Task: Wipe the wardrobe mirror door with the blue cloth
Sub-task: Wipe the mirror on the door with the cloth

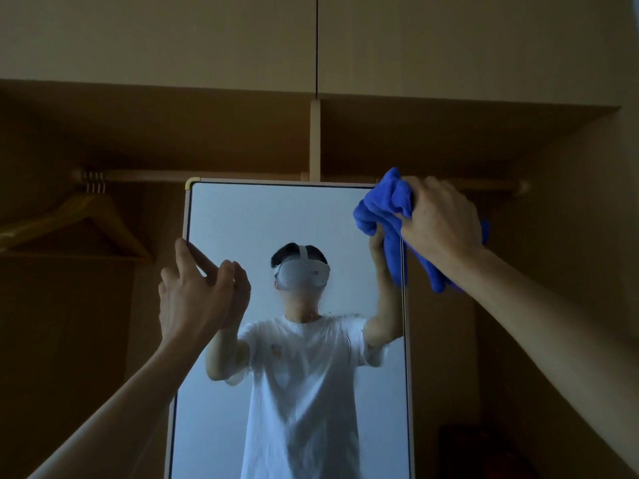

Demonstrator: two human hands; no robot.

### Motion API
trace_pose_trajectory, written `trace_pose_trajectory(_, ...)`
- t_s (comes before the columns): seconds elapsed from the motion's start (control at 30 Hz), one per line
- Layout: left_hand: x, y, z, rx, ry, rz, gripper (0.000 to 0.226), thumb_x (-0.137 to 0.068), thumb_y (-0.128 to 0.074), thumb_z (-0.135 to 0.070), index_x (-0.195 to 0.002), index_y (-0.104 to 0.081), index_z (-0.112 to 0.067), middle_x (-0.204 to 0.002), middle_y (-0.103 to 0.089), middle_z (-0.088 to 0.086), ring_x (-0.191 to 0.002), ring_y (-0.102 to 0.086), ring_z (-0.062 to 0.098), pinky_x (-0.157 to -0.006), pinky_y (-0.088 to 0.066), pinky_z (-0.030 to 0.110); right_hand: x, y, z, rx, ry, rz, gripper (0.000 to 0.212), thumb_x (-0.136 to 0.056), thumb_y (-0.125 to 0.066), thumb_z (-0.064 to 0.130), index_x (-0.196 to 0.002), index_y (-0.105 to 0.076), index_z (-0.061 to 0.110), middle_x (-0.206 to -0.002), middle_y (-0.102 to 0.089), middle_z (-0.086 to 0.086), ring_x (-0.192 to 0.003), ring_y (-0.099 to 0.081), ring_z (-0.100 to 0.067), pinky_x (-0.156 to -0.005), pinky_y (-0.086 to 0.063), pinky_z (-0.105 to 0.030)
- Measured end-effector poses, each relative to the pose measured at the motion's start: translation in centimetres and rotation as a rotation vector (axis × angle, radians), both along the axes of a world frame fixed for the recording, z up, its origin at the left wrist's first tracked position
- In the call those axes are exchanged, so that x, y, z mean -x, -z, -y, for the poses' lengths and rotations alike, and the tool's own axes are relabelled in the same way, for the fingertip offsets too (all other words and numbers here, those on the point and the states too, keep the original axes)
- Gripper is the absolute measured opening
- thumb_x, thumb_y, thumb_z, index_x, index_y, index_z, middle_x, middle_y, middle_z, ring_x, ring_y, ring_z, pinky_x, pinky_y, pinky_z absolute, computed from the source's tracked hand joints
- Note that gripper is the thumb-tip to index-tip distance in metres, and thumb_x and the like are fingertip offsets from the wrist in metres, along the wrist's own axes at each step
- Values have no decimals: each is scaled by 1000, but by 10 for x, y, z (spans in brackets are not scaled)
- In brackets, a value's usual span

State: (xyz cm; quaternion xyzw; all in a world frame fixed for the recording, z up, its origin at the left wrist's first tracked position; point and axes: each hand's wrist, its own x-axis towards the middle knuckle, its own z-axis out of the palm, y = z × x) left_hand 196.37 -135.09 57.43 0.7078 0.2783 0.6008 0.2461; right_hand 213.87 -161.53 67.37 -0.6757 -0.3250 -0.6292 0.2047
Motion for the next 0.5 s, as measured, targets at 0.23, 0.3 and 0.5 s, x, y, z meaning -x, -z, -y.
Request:
trace_pose_trajectory(0.23, 0, 0, -1, 1, 2, 7, 82, -99, -52, -51, -163, -8, -25, -158, -31, 21, -144, -33, 45, -108, -40, 62, 15, 61, -8, 92, -38, -145, 19, -91, -64, 29, -105, -58, 19, -87, -57, 2, -70, -57, -15, -63, -54, -34)
trace_pose_trajectory(0.3, 2, -1, -1, 10, 13, -1, 82, -100, -52, -52, -163, -8, -25, -158, -31, 22, -143, -35, 46, -108, -41, 64, 19, 75, -13, 110, -60, -185, 23, -92, -63, 33, -109, -59, 19, -93, -60, 1, -73, -60, -16, -66, -56, -35)
trace_pose_trajectory(0.5, 5, -4, -3, 11, 30, 6, 80, -100, -53, -51, -162, -11, -25, -160, -32, 19, -141, -38, 47, -107, -43, 65, 17, 46, -11, -29, -100, -226, 24, -94, -64, 37, -107, -59, 17, -89, -62, 1, -65, -59, -14, -57, -50, -29)
